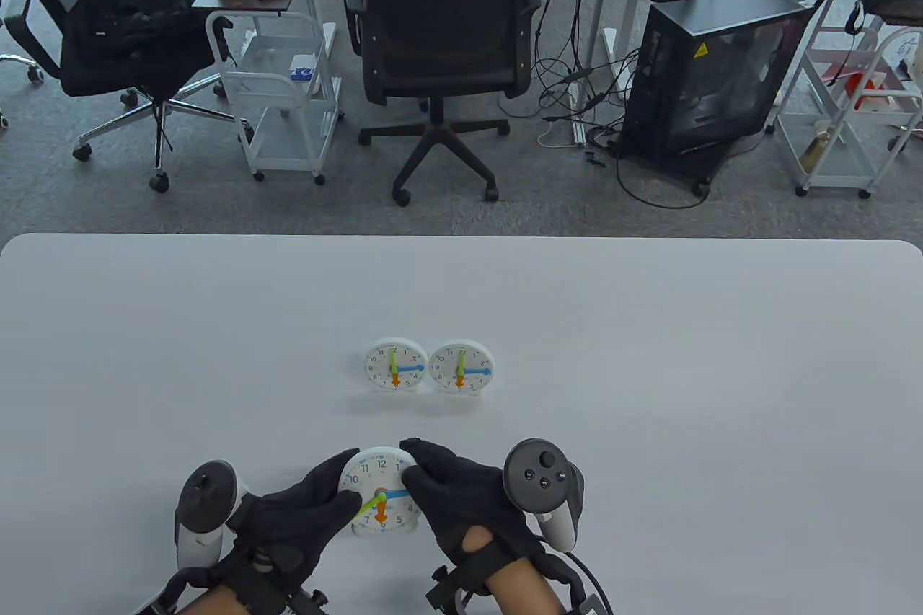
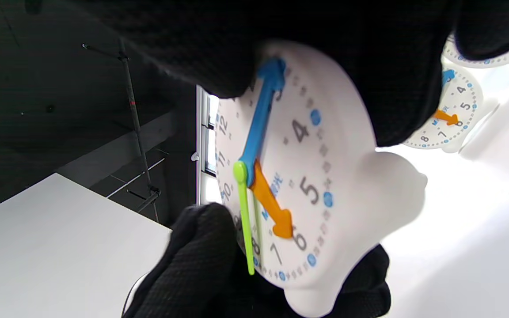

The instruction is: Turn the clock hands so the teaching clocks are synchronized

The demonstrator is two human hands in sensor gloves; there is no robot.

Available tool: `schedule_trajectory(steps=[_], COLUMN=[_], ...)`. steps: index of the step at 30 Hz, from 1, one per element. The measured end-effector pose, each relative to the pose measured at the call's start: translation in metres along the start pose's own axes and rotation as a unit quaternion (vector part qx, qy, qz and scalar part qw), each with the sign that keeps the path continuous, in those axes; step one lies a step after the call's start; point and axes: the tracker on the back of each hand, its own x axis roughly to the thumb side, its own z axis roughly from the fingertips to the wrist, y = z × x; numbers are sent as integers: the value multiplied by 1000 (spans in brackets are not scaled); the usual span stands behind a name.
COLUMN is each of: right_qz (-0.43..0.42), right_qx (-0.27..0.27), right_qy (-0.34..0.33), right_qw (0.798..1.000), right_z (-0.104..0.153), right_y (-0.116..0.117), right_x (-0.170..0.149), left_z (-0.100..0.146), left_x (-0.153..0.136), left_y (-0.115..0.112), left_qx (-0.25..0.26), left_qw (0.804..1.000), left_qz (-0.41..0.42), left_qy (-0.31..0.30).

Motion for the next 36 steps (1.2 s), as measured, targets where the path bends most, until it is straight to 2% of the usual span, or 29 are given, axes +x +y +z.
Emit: schedule_trajectory(steps=[5,12,36], right_qz=[-4,-8,15], right_qx=[-16,-19,-17], right_qy=[-3,-2,-16], right_qw=[1000,1000,1000], right_z=[1,1,2], right_y=[-2,-1,0], right_x=[0,0,1], left_z=[1,1,1], left_x=[9,10,5], left_y=[-5,-4,0], left_qx=[-9,-3,8], left_qw=[995,991,996], left_qz=[-94,-128,-85], left_qy=[-38,-45,-39])
